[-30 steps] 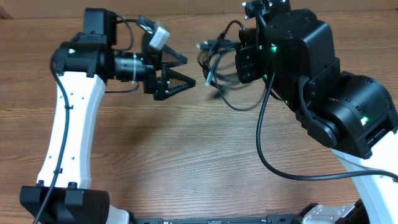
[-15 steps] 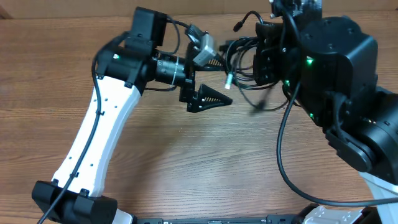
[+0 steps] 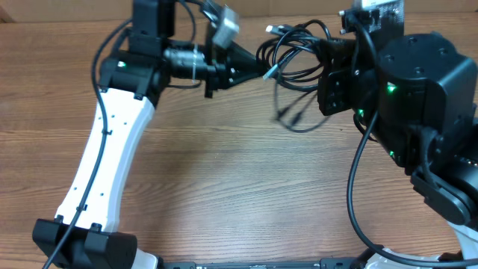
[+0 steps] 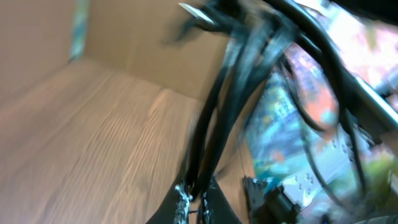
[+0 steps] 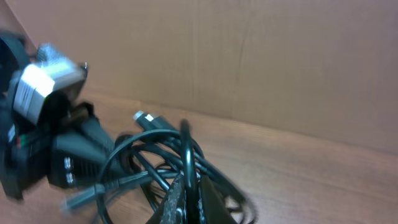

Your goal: Untangle cables

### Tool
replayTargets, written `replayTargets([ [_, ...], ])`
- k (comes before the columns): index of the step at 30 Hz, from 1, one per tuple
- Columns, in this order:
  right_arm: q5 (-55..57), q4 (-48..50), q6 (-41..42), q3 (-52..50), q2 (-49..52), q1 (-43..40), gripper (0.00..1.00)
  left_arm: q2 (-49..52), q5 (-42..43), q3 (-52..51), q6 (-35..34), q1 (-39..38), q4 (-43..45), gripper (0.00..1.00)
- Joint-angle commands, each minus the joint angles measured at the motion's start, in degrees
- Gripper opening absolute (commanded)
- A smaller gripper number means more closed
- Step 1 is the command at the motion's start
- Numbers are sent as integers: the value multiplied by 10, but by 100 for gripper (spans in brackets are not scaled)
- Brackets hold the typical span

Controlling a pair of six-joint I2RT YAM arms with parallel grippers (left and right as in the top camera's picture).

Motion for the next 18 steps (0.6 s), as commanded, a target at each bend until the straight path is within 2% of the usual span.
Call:
replayTargets([
  [1, 6, -21, 10, 12, 14, -16, 4, -14, -52, 11, -159, 53, -3, 4],
  [4, -12, -52, 28, 12, 43, -42, 4, -32, -54, 11, -167, 97, -31, 4],
  [6, -41, -64, 28, 12, 66, -47, 4, -50, -93, 11, -167, 121, -64, 4],
  [14, -47, -52, 16, 12, 82, -48, 4, -69, -192, 11, -149, 136, -115, 4],
  [17, -24, -72, 10, 12, 84, -81, 4, -80, -211, 19, -182, 173, -126, 4],
  [18, -24, -81, 3, 11, 85, -112, 4, -91, -213, 26, -187, 209, -145, 4],
])
